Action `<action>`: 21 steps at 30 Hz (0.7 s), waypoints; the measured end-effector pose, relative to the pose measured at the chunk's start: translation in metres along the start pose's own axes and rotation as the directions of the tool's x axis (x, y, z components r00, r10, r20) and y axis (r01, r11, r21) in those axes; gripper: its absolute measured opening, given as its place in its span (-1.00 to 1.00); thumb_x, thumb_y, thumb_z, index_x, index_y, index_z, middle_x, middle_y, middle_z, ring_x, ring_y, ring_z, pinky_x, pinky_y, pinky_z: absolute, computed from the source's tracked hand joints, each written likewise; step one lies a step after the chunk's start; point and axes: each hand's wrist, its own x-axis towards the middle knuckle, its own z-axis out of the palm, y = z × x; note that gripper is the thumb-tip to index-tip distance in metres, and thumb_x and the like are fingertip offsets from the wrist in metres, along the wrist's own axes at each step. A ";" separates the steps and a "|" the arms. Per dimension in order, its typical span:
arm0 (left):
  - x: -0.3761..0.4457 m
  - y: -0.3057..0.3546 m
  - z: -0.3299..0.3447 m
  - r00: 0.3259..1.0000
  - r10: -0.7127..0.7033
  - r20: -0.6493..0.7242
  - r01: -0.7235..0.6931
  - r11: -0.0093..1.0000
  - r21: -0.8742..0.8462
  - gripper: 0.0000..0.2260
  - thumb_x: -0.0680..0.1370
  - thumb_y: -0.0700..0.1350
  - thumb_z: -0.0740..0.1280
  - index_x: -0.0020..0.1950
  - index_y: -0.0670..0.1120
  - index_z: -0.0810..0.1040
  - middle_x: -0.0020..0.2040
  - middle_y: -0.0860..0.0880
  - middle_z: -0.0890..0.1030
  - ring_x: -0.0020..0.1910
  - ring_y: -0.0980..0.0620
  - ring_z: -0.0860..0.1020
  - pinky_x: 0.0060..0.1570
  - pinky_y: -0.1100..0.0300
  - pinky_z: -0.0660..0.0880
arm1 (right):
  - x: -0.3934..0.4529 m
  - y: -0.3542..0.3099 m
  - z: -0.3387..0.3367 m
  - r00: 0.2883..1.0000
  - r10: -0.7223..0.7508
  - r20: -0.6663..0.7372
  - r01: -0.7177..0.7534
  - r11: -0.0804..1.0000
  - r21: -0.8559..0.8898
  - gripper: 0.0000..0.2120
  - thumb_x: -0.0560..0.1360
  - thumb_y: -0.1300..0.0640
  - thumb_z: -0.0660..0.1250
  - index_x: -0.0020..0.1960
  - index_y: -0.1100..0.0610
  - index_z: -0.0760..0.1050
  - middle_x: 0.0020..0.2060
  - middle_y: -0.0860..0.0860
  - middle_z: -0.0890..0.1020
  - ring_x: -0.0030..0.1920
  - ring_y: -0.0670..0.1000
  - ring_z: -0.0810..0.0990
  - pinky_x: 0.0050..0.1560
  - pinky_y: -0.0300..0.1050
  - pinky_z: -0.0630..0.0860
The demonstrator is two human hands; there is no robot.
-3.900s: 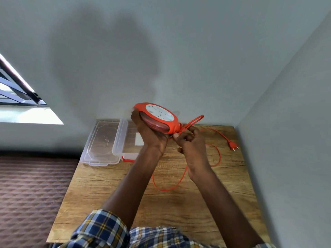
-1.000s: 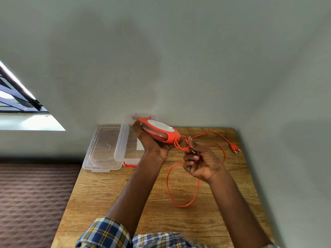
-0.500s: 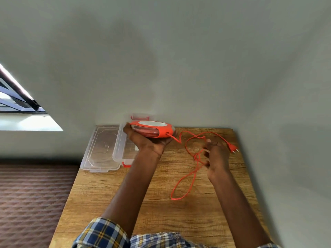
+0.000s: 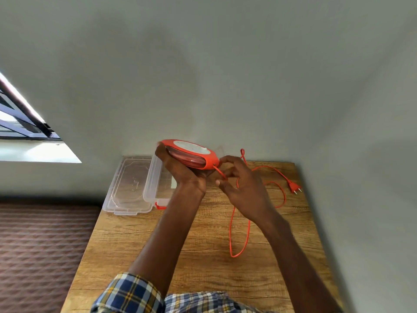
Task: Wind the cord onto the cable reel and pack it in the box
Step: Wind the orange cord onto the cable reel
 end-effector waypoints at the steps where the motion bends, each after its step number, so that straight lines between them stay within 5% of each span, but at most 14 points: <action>1: 0.000 0.003 0.001 1.000 0.004 0.012 -0.004 1.000 0.001 -0.30 0.58 0.48 0.09 0.40 -0.04 0.54 0.32 -0.25 0.61 0.30 -0.34 0.58 0.29 -0.45 0.47 | 0.000 0.003 0.003 1.000 0.013 0.008 -0.014 0.999 0.044 -0.65 0.50 0.14 0.51 0.24 -0.05 0.54 -0.12 -0.23 0.70 -0.03 -0.24 0.66 -0.04 -0.43 0.49; 3: -0.001 0.007 0.002 1.000 0.003 0.030 -0.003 1.000 0.008 -0.29 0.58 0.47 0.09 0.47 -0.02 0.50 0.36 -0.25 0.60 0.33 -0.34 0.56 0.27 -0.45 0.48 | 0.000 0.010 0.002 1.000 0.028 0.005 -0.028 0.999 0.025 -0.92 0.52 0.07 0.51 -0.01 0.00 0.63 -0.30 -0.09 0.67 -0.25 -0.08 0.65 -0.13 -0.07 0.58; 5: -0.002 0.010 0.001 0.999 -0.017 0.035 0.017 1.000 0.001 -0.27 0.57 0.48 0.09 0.49 -0.01 0.49 0.36 -0.25 0.58 0.33 -0.35 0.55 0.24 -0.48 0.48 | 0.001 0.018 -0.005 0.998 0.057 -0.021 -0.058 0.998 -0.030 -0.84 0.50 -0.06 0.50 -0.19 -0.01 0.65 -0.39 -0.02 0.63 -0.31 0.05 0.62 -0.19 0.08 0.56; 11: 0.001 0.016 -0.005 0.999 -0.044 0.010 0.045 0.998 -0.048 -0.25 0.54 0.51 0.11 0.48 0.00 0.49 0.38 -0.29 0.55 0.32 -0.44 0.53 0.21 -0.62 0.42 | 0.004 0.040 -0.029 0.978 0.054 -0.202 -0.139 0.889 -0.436 -0.69 0.35 -0.28 0.39 -0.32 -0.05 0.59 -0.46 -0.14 0.59 -0.39 -0.14 0.56 -0.30 -0.10 0.50; 15: 0.009 0.033 -0.013 1.000 0.007 0.015 -0.005 0.994 -0.113 -0.24 0.53 0.53 0.10 0.48 0.01 0.46 0.37 -0.31 0.50 0.28 -0.48 0.51 0.09 -0.65 0.45 | -0.002 0.058 -0.047 0.920 0.226 -0.319 -0.351 0.837 -0.420 -0.88 0.35 -0.20 0.38 -0.23 -0.19 0.63 -0.37 -0.26 0.63 -0.27 -0.15 0.62 -0.24 -0.14 0.51; 18: 0.009 0.039 -0.018 0.999 0.017 0.039 -0.013 0.994 -0.110 -0.25 0.52 0.52 0.12 0.48 0.01 0.45 0.40 -0.30 0.49 0.30 -0.48 0.51 0.07 -0.63 0.48 | -0.005 0.069 -0.060 0.902 0.376 -0.211 -0.429 0.832 -0.351 -0.91 0.37 -0.07 0.48 -0.24 -0.24 0.59 -0.35 -0.29 0.62 -0.25 -0.18 0.60 -0.27 -0.18 0.37; 21: 0.004 0.034 -0.020 0.996 -0.011 0.088 0.016 0.999 -0.050 -0.25 0.53 0.51 0.11 0.45 -0.02 0.50 0.39 -0.31 0.52 0.31 -0.47 0.51 0.10 -0.62 0.47 | -0.001 0.069 -0.063 0.938 0.338 0.076 -0.289 0.884 -0.368 -0.62 0.37 0.32 0.42 0.09 -0.02 0.66 0.04 -0.10 0.70 0.07 -0.09 0.63 0.00 -0.24 0.43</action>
